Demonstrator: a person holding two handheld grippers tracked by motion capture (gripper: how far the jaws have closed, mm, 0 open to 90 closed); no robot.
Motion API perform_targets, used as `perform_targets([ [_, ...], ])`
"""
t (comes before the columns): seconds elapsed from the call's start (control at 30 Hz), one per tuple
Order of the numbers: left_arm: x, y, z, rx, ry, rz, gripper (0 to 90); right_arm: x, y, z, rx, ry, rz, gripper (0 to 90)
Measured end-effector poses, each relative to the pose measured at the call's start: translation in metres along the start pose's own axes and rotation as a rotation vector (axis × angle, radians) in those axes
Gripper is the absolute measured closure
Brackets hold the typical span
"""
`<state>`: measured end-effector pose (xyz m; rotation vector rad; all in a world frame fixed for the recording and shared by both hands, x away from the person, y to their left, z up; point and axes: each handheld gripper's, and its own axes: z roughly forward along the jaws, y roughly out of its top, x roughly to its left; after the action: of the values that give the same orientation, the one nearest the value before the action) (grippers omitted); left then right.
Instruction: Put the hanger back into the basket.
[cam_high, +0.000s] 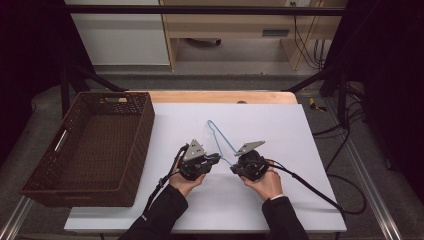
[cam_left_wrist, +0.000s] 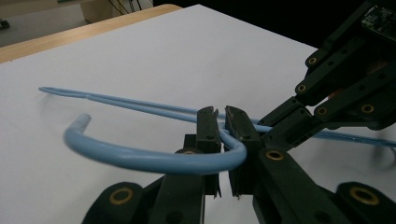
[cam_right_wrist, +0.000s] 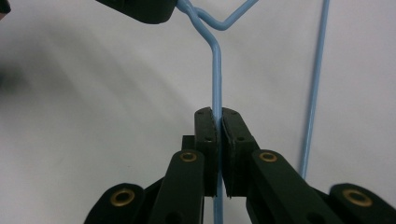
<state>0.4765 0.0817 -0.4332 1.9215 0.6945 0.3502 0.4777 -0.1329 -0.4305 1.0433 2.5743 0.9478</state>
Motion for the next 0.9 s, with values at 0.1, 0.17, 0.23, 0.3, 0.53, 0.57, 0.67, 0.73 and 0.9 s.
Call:
perform_targets([
  [0.1, 0.0, 0.001, -0.003, 0.002, -0.005, 0.012, 76.4, -0.002, 0.0, -0.003, -0.011, -0.008, -0.009, 87.4],
  [0.17, 0.0, 0.002, -0.007, 0.009, -0.009, 0.028, 72.0, -0.004, 0.001, -0.006, -0.012, -0.011, -0.014, 87.5],
  [0.23, 0.0, 0.003, -0.011, 0.013, -0.003, 0.045, 67.0, -0.005, 0.002, -0.01, -0.015, -0.015, -0.013, 87.6],
  [0.3, -0.001, 0.006, -0.018, 0.023, 0.011, 0.073, 59.8, -0.007, 0.003, -0.017, -0.023, -0.016, -0.016, 87.7],
  [0.53, 0.002, 0.017, -0.048, 0.021, 0.042, 0.13, 37.6, -0.012, 0.005, -0.038, -0.059, 0.038, -0.047, 87.8],
  [0.57, 0.003, 0.018, -0.052, 0.027, 0.042, 0.135, 34.5, -0.013, 0.005, -0.041, -0.061, 0.052, -0.045, 87.8],
  [0.67, 0.003, 0.018, -0.062, 0.05, 0.043, 0.154, 29.0, -0.013, 0.005, -0.052, -0.068, 0.084, -0.055, 87.8],
  [0.73, 0.002, 0.017, -0.067, 0.065, 0.04, 0.17, 25.9, -0.011, 0.005, -0.058, -0.07, 0.11, -0.064, 87.8],
  [0.9, -0.004, 0.014, -0.076, 0.104, 0.046, 0.232, 21.7, -0.005, 0.006, -0.069, -0.063, 0.183, -0.085, 87.8],
])
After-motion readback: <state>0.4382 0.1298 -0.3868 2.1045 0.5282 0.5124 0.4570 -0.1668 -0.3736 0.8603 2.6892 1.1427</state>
